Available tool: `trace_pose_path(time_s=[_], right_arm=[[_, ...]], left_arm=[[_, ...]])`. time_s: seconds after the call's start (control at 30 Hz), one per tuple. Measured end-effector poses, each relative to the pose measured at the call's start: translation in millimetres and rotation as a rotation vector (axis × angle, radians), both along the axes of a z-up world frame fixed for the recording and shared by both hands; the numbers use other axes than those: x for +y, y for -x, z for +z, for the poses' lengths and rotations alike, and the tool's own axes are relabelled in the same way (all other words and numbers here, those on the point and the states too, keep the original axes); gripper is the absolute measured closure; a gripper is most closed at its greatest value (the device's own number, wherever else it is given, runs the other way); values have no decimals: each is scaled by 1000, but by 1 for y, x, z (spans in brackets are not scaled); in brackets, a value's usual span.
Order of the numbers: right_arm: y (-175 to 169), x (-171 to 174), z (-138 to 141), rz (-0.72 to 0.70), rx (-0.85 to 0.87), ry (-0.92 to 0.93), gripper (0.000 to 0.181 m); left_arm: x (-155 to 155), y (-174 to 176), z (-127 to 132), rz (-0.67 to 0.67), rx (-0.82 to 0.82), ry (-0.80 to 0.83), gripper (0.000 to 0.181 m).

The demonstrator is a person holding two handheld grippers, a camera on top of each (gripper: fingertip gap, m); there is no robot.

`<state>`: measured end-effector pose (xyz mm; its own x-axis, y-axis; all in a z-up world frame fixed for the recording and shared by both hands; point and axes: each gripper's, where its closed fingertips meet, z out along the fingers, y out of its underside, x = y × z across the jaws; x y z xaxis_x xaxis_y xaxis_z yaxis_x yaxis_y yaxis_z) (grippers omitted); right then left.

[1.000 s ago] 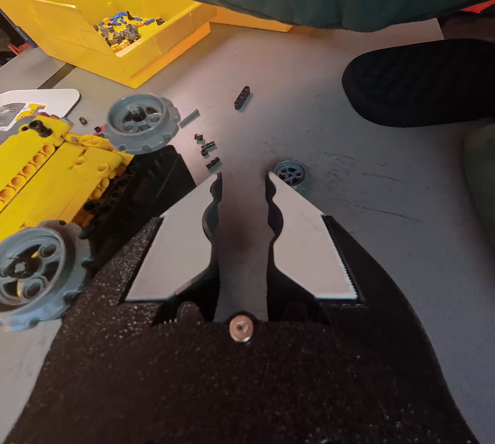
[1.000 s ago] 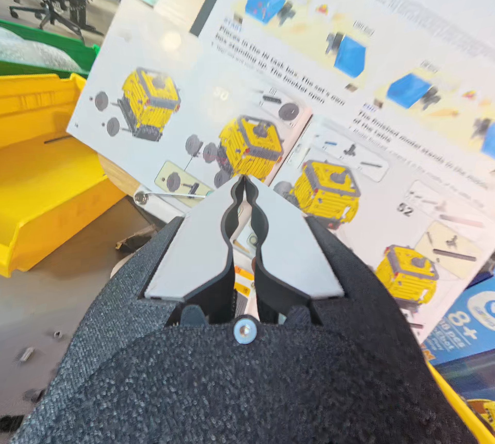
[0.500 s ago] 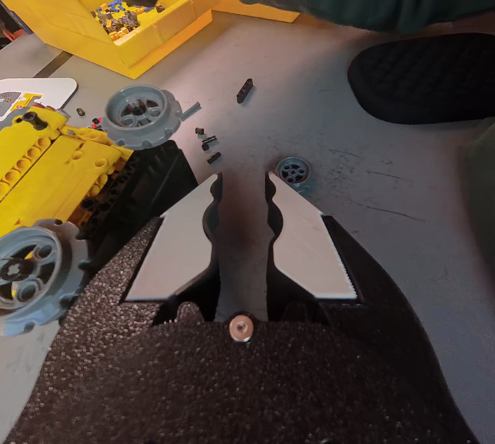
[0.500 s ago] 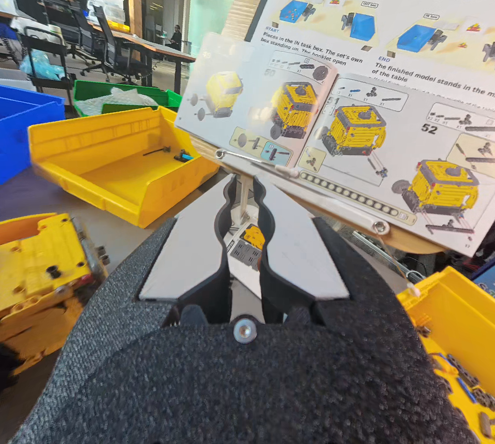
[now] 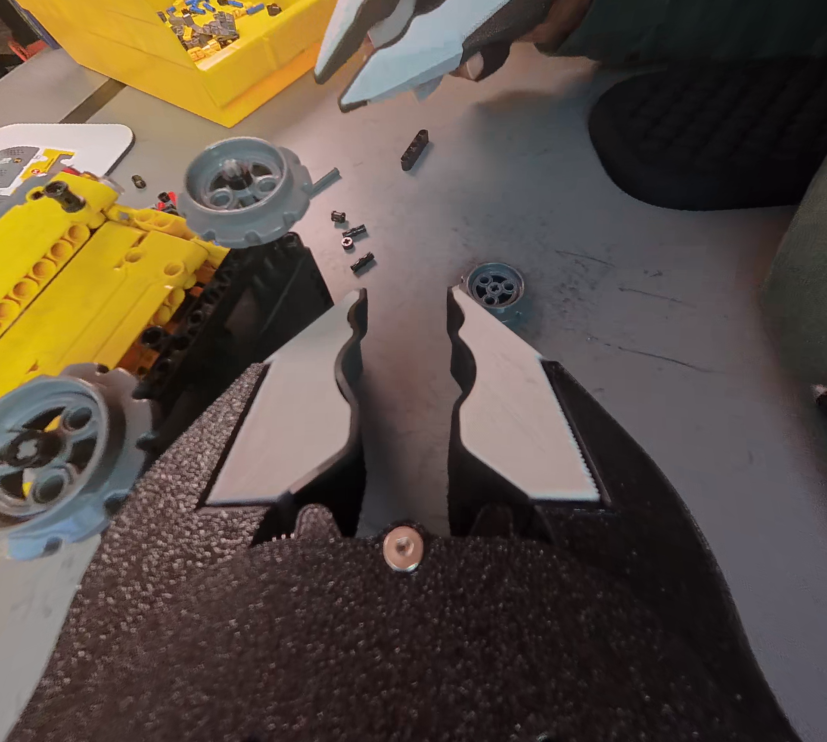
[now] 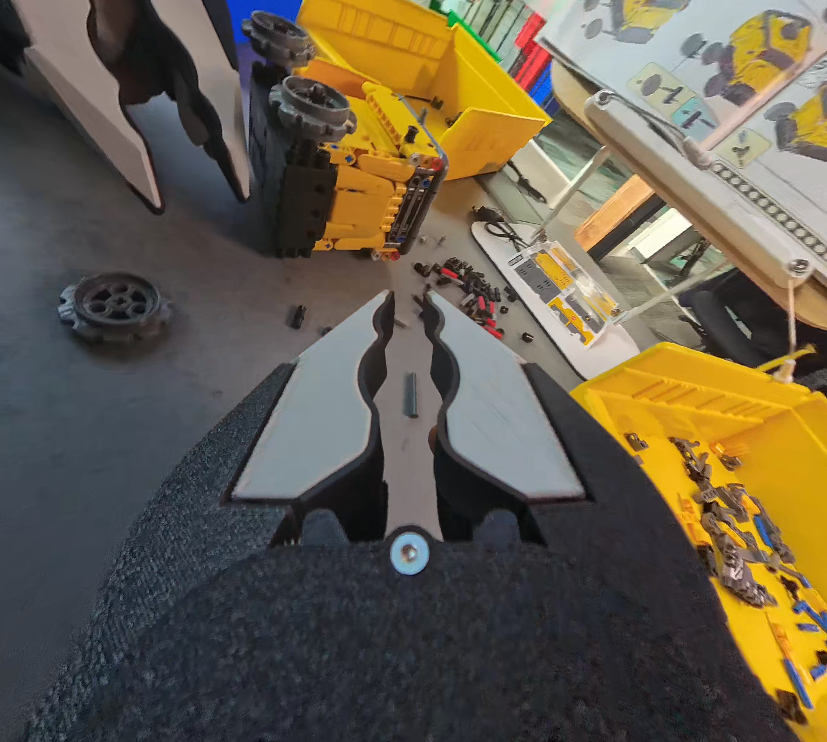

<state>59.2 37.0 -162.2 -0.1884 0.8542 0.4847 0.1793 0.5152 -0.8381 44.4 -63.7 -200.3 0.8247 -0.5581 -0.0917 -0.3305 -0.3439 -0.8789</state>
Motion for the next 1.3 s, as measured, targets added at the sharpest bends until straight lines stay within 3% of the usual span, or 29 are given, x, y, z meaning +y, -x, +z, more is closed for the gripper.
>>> trace_pose_path(time_s=[0.1,0.17,0.27,0.47,0.7,0.9,1.2,1.3], right_arm=[[-9,-5,-5,88,-96,99,169],[-17,-8,-11,144,-173,185,159],[-26,-13,-23,196,-261,185,146],[-34,-52,-43,332,-383,185,140],[-33,-66,-46,369,-392,188,144],[-36,-82,-52,417,-408,184,147],[-34,-97,-69,414,-477,95,146],[-26,-101,-72,368,-484,75,137]], left_arm=[[-5,-9,-7,-53,17,44,135],[-10,-16,-14,-94,21,91,132],[-16,-23,-19,-133,38,120,129],[-12,-32,-22,-128,54,133,130],[-3,-41,-30,-117,90,168,134],[-4,-43,-31,-119,113,158,152],[-7,-43,-31,-126,128,146,152],[-7,-44,-32,-134,125,149,152]])
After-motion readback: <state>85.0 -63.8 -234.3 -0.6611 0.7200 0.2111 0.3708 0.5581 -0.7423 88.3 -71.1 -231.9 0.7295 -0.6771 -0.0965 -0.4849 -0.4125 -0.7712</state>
